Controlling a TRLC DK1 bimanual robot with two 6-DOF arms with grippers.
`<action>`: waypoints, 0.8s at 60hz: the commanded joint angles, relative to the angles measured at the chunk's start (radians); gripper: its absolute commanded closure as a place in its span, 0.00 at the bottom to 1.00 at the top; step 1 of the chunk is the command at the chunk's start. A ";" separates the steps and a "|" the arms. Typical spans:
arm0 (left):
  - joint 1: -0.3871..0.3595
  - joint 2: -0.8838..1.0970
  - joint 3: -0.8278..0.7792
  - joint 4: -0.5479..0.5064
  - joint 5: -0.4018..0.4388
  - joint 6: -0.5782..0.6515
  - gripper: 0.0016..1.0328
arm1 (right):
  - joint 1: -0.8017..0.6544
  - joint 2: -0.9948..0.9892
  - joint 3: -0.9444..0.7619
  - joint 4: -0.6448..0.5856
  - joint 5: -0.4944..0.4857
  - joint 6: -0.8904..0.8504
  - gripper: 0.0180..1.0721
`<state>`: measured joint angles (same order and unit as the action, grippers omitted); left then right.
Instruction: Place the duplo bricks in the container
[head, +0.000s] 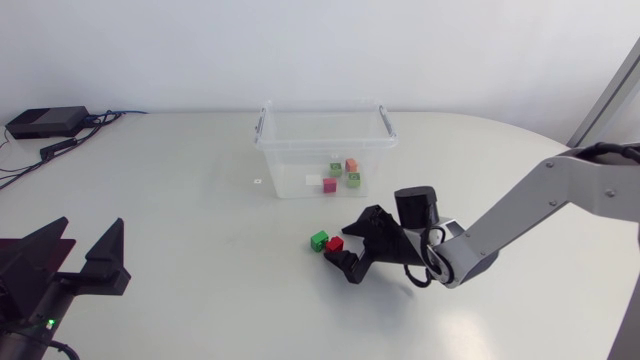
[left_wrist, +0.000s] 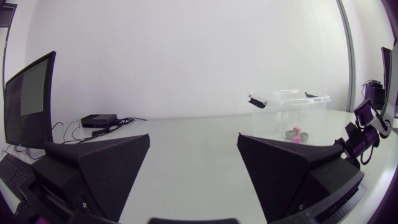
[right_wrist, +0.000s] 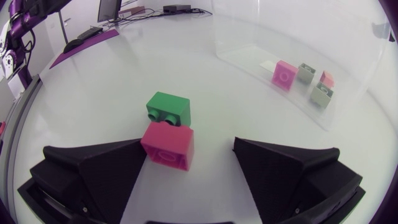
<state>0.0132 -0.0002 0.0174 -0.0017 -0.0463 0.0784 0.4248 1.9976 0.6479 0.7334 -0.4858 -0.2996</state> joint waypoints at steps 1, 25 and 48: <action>0.005 -0.014 -0.017 0.003 -0.006 -0.014 0.04 | 0.009 0.024 0.018 -0.031 0.009 0.010 0.05; 0.005 -0.012 -0.017 0.003 -0.006 -0.014 0.04 | 0.012 -0.013 0.050 -0.192 -0.019 -0.141 0.05; 0.005 -0.012 -0.017 0.003 -0.006 -0.014 0.04 | 0.012 -0.008 0.113 -0.302 -0.031 -0.245 0.07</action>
<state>0.0132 -0.0002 0.0174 -0.0017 -0.0463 0.0784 0.4305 1.9759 0.7570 0.4728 -0.5209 -0.5003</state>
